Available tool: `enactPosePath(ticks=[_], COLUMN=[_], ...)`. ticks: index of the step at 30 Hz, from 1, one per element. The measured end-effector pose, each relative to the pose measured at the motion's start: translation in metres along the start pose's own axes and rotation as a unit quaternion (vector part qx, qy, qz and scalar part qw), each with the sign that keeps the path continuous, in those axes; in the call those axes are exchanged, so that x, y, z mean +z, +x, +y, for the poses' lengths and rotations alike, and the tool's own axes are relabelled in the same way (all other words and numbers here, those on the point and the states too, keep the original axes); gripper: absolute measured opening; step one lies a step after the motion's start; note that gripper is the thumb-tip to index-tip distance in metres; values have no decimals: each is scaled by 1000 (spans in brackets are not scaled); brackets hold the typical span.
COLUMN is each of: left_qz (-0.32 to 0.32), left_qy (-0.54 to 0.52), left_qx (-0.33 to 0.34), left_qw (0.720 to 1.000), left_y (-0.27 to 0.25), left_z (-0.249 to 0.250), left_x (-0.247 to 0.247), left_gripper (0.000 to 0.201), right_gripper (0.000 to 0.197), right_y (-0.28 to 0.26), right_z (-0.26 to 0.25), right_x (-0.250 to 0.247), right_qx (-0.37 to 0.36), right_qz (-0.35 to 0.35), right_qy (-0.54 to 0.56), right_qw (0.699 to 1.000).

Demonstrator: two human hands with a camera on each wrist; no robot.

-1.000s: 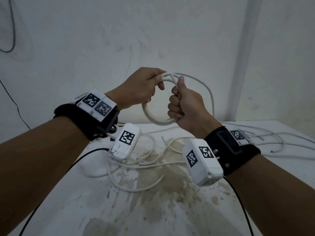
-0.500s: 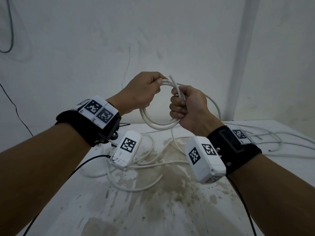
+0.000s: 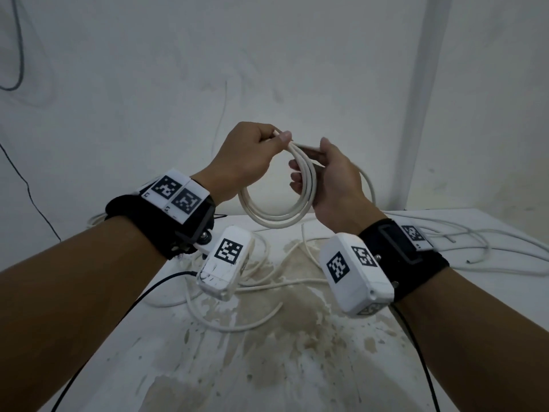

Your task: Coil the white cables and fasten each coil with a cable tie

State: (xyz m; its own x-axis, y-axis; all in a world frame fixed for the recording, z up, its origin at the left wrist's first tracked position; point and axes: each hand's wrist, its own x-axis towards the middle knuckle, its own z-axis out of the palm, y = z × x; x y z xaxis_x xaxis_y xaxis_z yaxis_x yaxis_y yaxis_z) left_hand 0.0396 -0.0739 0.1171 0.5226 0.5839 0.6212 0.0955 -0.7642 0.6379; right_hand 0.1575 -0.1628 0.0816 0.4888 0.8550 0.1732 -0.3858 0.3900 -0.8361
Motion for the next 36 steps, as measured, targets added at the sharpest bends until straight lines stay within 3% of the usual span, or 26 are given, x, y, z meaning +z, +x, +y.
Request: enactPosePath(ticks=[2,4,5,7,9,12,14,16,17,19,20,22,24,27,33,36], left_qz=[17,46,58,67,59,38,19,8,8,20,33,58,70,82,100,107], left_qy=[-7,-16,-19,-17,-30,-70,-74,-81,-84,-79,-69,-43,-32,-21,-13,-20], left_qx=[-7,-18,-23,-30,-41,-47,-29,-9,2,21,30,50,56,45,18,11], left_qw=[1000,999,998,997,997,996,997,997,996,996,997,996,995,995,995,994], left_y=[0,2,3,5,6,6,6,3,3,3,3,2,0,-2,-5,-9], left_z=[1,-1,-3,-6,-8,-8,-8,-5,-4,-3,-2,-4,-7,-7,-16,-14], left_x=[2,0,-2,-9,-14,-18,-19,-19,-18,-16,-15,-14,-13,-12,-9,-7], left_gripper=[28,28,29,28,28,28,28,27,27,27,27,30,34,36,41,38], right_gripper=[46,61,69,72,64,53,46,40,45,61,66,64,52,43,47,48], right_y=[2,0,-3,-12,-16,-9,-3,6,11,14,13,9,9,7,6,5], right_z=[0,2,2,-2,-10,-30,-43,-48,-50,-48,-45,-40,-35,-26,-12,-5], right_x=[0,0,0,1,4,7,7,6,6,12,14,14,14,18,19,19], right_qx=[9,48,68,66,-38,-304,-371,-359,-317,-138,-25,123,138,90,101,92], right_qz=[17,25,30,32,49,159,220,215,170,13,-70,-154,-156,-147,-163,-131], right_qy=[-1,-89,-169,-357,-484,-547,-551,-582,-597,-537,-450,-254,-173,-142,-96,-86], right_qw=[1000,995,983,931,873,764,714,697,717,832,890,947,963,975,977,983])
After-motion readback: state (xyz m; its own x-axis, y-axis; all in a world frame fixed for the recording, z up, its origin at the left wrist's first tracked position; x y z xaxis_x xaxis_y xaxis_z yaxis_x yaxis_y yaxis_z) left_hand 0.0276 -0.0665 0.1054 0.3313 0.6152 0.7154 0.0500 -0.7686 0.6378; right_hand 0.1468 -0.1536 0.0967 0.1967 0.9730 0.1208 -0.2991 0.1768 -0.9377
